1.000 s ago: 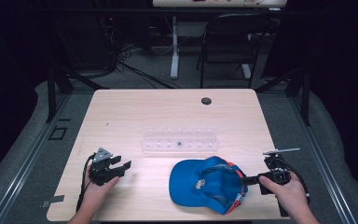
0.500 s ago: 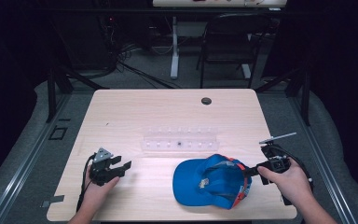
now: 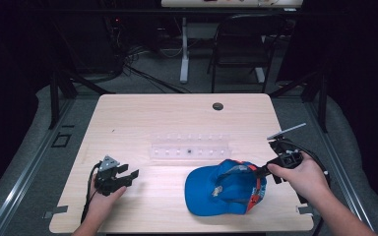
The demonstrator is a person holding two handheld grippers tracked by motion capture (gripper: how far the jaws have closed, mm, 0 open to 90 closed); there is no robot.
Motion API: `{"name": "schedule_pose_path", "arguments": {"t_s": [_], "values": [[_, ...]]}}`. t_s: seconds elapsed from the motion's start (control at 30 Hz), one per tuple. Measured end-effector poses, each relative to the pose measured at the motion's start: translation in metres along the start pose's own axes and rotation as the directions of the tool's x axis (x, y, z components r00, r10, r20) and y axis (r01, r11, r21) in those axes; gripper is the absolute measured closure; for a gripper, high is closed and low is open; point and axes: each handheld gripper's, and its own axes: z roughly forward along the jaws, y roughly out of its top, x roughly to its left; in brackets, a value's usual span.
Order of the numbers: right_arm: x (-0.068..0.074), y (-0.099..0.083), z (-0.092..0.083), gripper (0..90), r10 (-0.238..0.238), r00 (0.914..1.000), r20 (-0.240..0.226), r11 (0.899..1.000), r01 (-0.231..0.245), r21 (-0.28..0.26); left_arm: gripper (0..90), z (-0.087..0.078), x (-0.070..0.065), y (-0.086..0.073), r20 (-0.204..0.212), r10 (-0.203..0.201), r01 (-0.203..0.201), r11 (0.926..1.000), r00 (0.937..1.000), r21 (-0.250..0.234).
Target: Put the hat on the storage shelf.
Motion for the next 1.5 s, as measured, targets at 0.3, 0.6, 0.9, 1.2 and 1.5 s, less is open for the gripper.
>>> {"name": "schedule_pose_path", "arguments": {"t_s": [0.3,0.6,0.9,1.2,1.5], "values": [[0.006,0.014,-0.013,78.0,-0.011,0.9999,-0.004,1.0,0.011,0.029,46.6,0.0,0.0,0.0,0.002,-0.003,0.003,1.0,1.0,-0.002],[0.016,0.022,-0.025,78.0,-0.001,1.0,0.005,1.0,0.001,0.019,46.7,0.001,-0.001,0.0,0.001,-0.001,0.001,1.0,1.0,0.002],[0.025,0.031,-0.04,78.0,-0.014,0.9994,0.031,0.999,0.013,0.031,46.7,0.001,-0.001,0.0,0.001,0.001,-0.001,1.0,1.0,-0.001],[0.034,0.041,-0.05,78.0,0.0,0.9998,0.022,0.999,-0.001,0.036,46.7,0.0,0.0,0.0,0.009,0.001,-0.001,0.9999,1.0,0.014],[0.041,0.049,-0.059,78.1,0.047,0.994,-0.099,0.999,-0.044,0.029,46.6,0.0,0.0,0.0,0.008,-0.003,0.002,0.9999,1.0,0.013]]}}
